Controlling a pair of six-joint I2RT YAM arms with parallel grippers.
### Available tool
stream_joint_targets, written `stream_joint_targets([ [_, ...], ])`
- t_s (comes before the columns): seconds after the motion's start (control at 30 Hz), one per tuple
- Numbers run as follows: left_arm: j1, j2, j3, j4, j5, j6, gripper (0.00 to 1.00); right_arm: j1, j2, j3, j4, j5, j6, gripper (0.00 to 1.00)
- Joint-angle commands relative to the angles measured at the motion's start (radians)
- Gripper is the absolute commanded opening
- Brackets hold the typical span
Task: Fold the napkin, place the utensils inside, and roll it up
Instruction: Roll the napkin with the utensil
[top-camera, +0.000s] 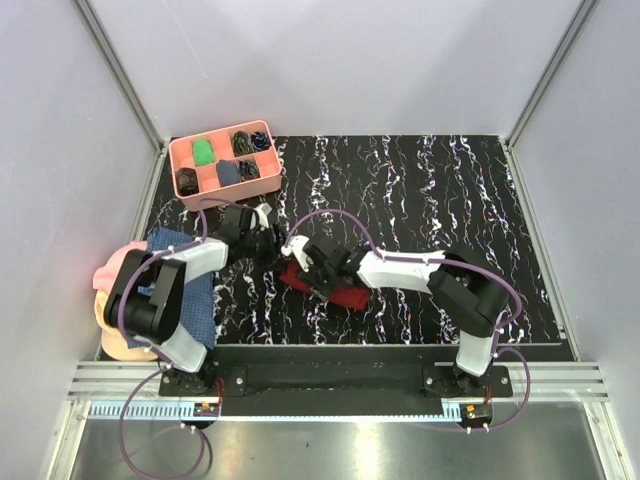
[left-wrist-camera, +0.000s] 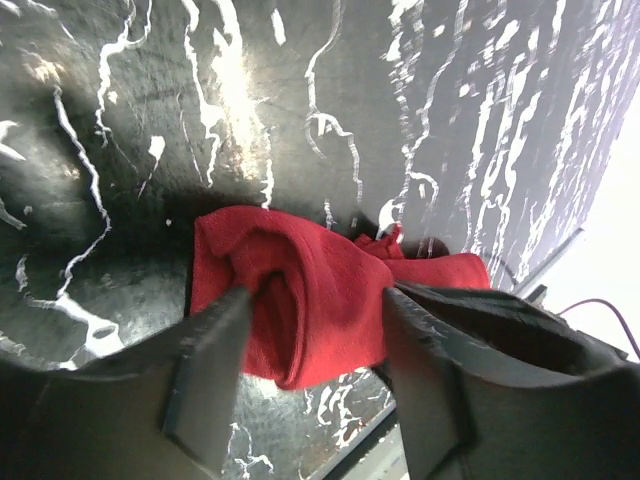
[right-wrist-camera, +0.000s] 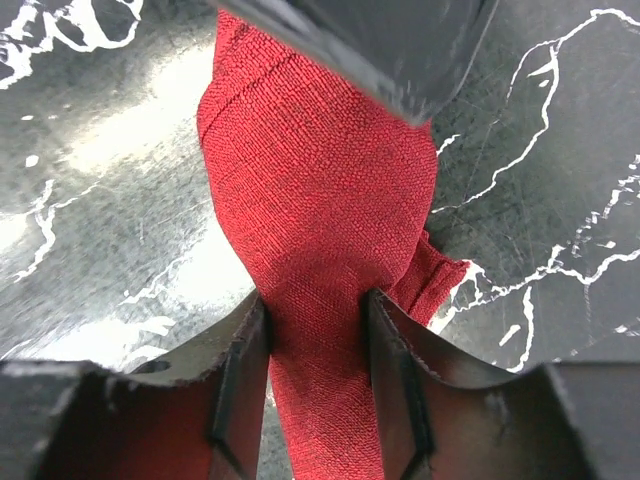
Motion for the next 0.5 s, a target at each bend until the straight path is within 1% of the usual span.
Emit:
stream_joint_targets([
  [0.0, 0.011, -0.124, 0.006, -0.024, -0.075, 0.051, 0.62, -0.057, 0.027, -0.012, -0.084, -0.267, 0.052, 0.43],
  [0.03, 0.011, -0.139, -0.003, -0.022, -0.092, 0.054, 0.64, -0.085, 0.022, -0.01, -0.085, -0.299, 0.056, 0.42],
  [0.07, 0.011, -0.165, -0.021, -0.013, -0.096, 0.057, 0.64, -0.1, 0.021, -0.009, -0.085, -0.365, 0.061, 0.42],
  [0.17, 0.011, -0.201, -0.069, 0.036, -0.084, 0.054, 0.66, -0.148, 0.028, 0.002, -0.084, -0.475, 0.078, 0.41],
  [0.47, -0.001, -0.176, -0.117, 0.152, -0.028, 0.022, 0.65, -0.255, 0.106, 0.048, -0.082, -0.712, 0.099, 0.39],
])
